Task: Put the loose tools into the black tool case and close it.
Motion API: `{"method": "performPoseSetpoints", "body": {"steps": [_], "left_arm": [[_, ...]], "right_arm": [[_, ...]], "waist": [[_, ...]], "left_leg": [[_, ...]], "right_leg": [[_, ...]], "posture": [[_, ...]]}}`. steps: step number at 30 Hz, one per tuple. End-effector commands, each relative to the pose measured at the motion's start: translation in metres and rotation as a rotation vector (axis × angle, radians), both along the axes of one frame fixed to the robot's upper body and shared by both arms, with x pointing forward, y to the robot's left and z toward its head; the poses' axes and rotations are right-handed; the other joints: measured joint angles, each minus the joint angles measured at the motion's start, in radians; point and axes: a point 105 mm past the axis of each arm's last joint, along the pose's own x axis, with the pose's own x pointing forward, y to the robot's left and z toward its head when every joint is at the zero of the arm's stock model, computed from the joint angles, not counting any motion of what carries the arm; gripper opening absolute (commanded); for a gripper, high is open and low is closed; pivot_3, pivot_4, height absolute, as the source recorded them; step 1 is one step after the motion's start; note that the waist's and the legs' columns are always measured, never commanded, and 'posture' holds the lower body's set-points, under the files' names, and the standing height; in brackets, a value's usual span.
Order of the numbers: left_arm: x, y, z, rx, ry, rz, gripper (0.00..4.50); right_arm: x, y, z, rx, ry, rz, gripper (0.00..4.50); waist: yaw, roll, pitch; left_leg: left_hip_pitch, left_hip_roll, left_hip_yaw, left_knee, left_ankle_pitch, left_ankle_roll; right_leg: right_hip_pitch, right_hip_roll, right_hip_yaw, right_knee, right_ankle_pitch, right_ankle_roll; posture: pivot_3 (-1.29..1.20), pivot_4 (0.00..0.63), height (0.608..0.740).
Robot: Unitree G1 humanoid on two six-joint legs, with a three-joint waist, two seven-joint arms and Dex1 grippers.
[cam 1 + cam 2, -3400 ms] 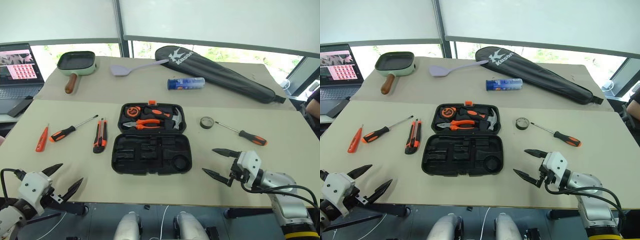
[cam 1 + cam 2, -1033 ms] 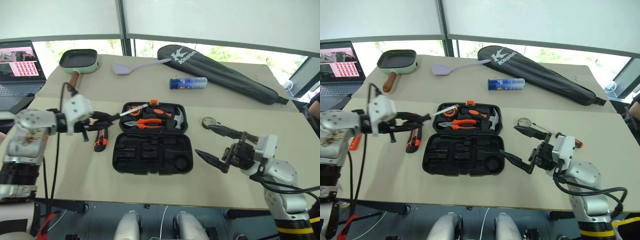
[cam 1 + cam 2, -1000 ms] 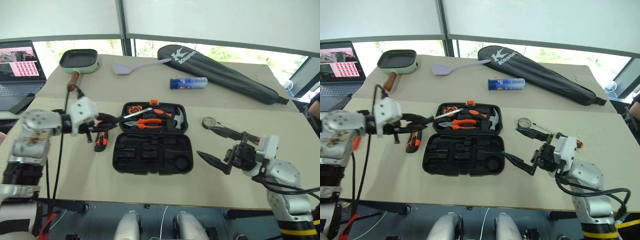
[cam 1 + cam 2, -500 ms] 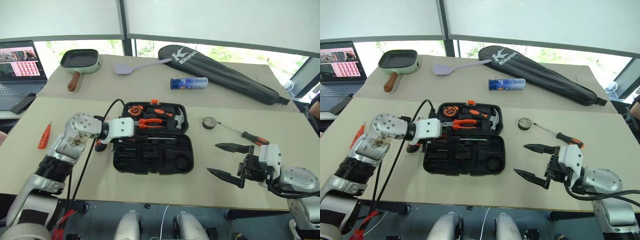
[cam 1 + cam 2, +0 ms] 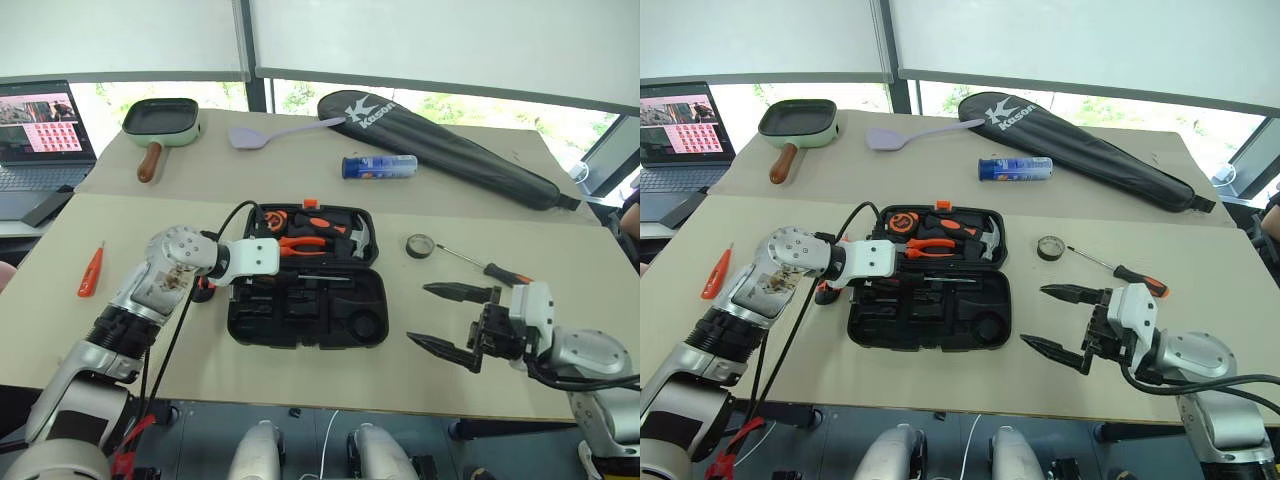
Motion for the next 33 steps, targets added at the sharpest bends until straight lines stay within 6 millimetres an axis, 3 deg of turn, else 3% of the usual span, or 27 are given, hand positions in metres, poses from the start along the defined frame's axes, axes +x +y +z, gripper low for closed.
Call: {"method": "performPoseSetpoints", "body": {"steps": [1,6,11,14,22,29,33], "left_arm": [[0.000,-0.002,0.010,-0.067,-0.013,0.007,2.18],[0.002,-0.007,0.036,-0.269,-0.074,0.003,3.89],[-0.001,-0.003,0.043,-0.423,-0.014,0.035,3.89],[0.000,-0.008,0.033,-0.486,0.029,0.064,3.24],[0.004,-0.013,0.002,-0.468,0.073,0.125,0.13],[-0.005,-0.018,-0.025,-0.392,0.122,0.115,0.06],[0.002,-0.019,-0.039,-0.373,0.149,0.196,0.06]], "right_arm": [[-0.001,0.005,0.008,0.013,-0.022,0.017,4.50],[-0.004,0.007,0.012,0.055,-0.008,0.031,4.50],[-0.005,0.006,0.014,0.070,0.003,0.033,4.50],[-0.004,0.007,0.015,0.082,-0.004,0.031,4.50],[-0.001,0.007,0.018,0.100,-0.034,0.008,4.50],[-0.001,0.007,0.017,0.111,-0.033,-0.008,4.50],[0.000,0.006,0.014,0.120,-0.029,-0.025,4.50]], "waist": [[0.001,0.000,0.000],[0.004,0.000,0.000],[0.003,0.000,0.000],[0.003,0.000,0.000],[0.003,0.000,0.000],[0.004,0.001,0.000],[0.004,0.002,-0.001]], "left_leg": [[0.000,0.000,0.000,0.000,0.000,0.000],[-0.001,0.000,-0.001,0.002,0.000,0.000],[-0.003,0.000,-0.002,0.006,-0.001,0.002],[-0.003,0.000,-0.002,0.007,-0.001,0.002],[-0.002,0.000,-0.002,0.009,-0.001,0.002],[-0.002,0.000,-0.002,0.009,-0.001,0.002],[-0.001,0.000,-0.002,0.009,-0.001,0.002]], "right_leg": [[0.000,0.000,0.000,0.000,0.000,0.000],[0.000,0.000,0.000,0.001,0.000,0.001],[0.000,0.000,-0.002,0.001,0.001,0.001],[0.001,0.000,-0.002,0.002,0.001,0.001],[0.000,0.000,-0.001,0.005,0.000,0.001],[0.001,0.000,-0.001,0.006,0.000,0.001],[0.002,0.000,-0.001,0.006,0.000,0.001]], "posture": [[0.00,0.150,0.740],[0.00,0.150,0.740],[0.00,0.150,0.740],[0.00,0.150,0.740],[0.00,0.150,0.740],[0.00,0.150,0.740],[0.00,0.150,0.740]]}}
